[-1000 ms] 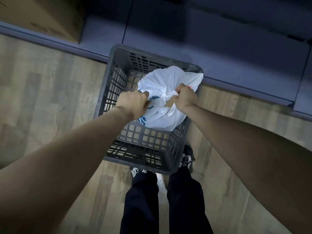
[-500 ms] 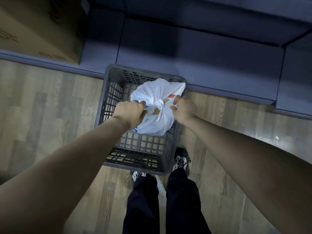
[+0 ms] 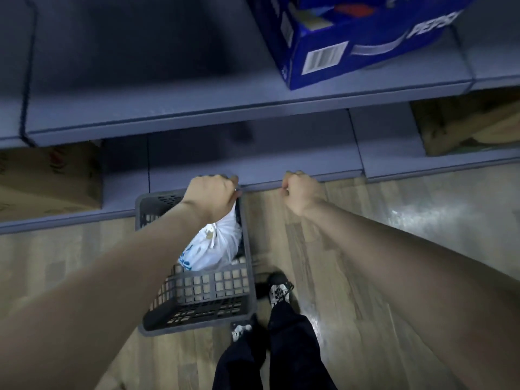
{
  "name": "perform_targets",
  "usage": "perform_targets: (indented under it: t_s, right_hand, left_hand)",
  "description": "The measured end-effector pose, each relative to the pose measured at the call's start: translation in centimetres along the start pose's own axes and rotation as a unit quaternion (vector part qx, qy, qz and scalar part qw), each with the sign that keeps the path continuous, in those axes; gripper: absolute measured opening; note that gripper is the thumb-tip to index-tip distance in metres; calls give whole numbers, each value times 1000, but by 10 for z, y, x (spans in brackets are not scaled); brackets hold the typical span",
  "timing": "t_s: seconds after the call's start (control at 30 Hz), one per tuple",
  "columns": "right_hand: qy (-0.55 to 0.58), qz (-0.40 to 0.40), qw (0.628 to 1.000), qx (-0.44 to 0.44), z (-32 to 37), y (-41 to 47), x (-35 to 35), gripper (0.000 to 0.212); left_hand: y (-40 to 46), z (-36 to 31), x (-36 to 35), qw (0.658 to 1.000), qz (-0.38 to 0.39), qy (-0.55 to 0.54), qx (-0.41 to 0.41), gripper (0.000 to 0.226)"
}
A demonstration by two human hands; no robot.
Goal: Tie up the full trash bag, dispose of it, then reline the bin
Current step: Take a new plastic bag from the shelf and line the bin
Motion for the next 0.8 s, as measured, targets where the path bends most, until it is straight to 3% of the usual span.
perform_targets:
  t_s: [0.23,0.5,0.8]
  right_hand:
    - [42,-55,990,-119,-100,-72,77,29]
    - [102,-80,957,-258,-212,-187,159,26]
    - [140,-93,916,-364,-355,-321,240,31]
  left_hand:
    - [26,-104,82,991,-44,49,-113,29]
    - [23,-232,170,965,-93,22,-243,32]
    - [34,-424,254,933,-81,9,-349,33]
Point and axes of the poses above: each hand's wrist, its own y-axis towards the middle knuckle, its own x-axis out of the back of the hand, z = x × y, the point moved 1 cm from there along y, towards the middle knuckle, and after that the axes turned 6 degrees about -x, right-handed, at the moved point
